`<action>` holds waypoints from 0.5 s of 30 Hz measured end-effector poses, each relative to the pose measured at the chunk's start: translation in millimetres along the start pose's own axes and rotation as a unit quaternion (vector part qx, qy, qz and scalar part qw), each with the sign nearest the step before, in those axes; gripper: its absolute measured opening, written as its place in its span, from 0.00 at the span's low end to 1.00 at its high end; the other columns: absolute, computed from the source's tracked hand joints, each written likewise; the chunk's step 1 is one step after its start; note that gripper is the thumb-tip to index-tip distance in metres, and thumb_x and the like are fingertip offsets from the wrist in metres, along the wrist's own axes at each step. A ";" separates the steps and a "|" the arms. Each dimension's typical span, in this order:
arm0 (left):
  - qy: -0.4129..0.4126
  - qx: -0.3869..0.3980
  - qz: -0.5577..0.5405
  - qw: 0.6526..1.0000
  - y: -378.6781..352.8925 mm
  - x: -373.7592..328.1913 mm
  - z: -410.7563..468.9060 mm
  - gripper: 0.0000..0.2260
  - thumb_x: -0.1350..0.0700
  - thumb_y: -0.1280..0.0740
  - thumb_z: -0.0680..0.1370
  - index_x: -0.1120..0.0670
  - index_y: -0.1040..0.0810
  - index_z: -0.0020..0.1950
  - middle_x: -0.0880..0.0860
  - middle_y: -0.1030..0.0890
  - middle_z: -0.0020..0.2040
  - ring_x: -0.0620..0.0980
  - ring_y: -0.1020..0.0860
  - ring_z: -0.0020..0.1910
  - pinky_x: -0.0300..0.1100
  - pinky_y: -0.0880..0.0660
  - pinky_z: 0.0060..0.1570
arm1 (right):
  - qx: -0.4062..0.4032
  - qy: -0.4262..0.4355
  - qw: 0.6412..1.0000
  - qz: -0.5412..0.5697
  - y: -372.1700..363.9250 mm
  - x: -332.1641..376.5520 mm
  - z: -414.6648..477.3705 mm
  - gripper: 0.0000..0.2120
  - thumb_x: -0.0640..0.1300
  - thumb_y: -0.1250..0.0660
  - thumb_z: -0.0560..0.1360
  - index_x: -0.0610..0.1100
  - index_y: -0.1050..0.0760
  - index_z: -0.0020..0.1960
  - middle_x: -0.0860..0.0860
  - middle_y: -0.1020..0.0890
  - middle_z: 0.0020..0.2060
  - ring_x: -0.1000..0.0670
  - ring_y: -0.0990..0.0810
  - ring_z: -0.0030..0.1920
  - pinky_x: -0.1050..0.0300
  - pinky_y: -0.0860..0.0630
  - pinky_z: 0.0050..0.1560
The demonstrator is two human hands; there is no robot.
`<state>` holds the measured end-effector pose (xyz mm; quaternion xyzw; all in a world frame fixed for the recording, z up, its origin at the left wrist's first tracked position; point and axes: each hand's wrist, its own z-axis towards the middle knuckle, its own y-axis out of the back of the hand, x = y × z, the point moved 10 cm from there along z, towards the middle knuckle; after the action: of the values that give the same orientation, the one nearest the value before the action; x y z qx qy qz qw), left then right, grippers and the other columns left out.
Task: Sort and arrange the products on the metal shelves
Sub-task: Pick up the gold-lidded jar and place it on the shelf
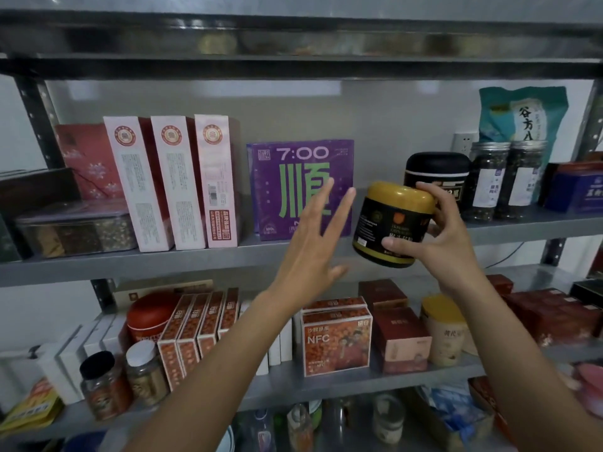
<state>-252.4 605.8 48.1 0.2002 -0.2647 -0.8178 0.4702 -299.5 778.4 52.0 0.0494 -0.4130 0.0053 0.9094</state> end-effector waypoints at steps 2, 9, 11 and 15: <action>-0.031 0.025 -0.047 0.998 -6.2 -19.2 -8.3 0.57 0.52 0.21 0.68 0.45 0.63 0.79 0.52 0.64 0.79 0.46 0.61 0.78 0.51 0.51 0.73 | 0.045 -0.018 0.999 0.020 -2.5 0.5 -20.8 0.43 0.49 0.17 0.54 0.68 0.32 0.63 0.60 0.25 0.60 0.65 0.25 0.58 0.66 0.24 0.52; -0.124 0.058 -0.106 0.985 -5.3 -61.6 -38.3 0.54 0.48 0.22 0.69 0.45 0.61 0.78 0.53 0.55 0.79 0.57 0.53 0.79 0.61 0.34 0.70 | 0.162 -0.045 0.985 0.035 -21.4 -4.1 -71.1 0.48 0.52 0.19 0.56 0.64 0.37 0.71 0.54 0.26 0.66 0.60 0.24 0.62 0.68 0.24 0.52; -0.113 0.057 -0.103 0.987 -3.6 -58.9 -45.6 0.50 0.46 0.24 0.69 0.48 0.57 0.78 0.54 0.49 0.78 0.55 0.48 0.78 0.51 0.37 0.72 | 0.210 -0.057 0.976 0.029 -28.9 -8.6 -81.2 0.54 0.52 0.19 0.57 0.68 0.47 0.74 0.65 0.34 0.70 0.66 0.27 0.63 0.65 0.22 0.52; -0.100 0.048 -0.101 0.989 0.3 -53.1 -62.1 0.48 0.42 0.27 0.70 0.49 0.55 0.78 0.54 0.48 0.76 0.53 0.47 0.77 0.39 0.43 0.73 | 0.293 -0.054 0.949 -0.101 -34.8 -28.6 -104.7 0.69 0.53 0.15 0.53 0.76 0.66 0.70 0.80 0.48 0.68 0.66 0.37 0.70 0.48 0.31 0.70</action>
<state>-191.0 636.9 4.0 0.1654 -0.3277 -0.8632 0.3466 -238.0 754.6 -41.0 0.3555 -0.4347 0.0312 0.8268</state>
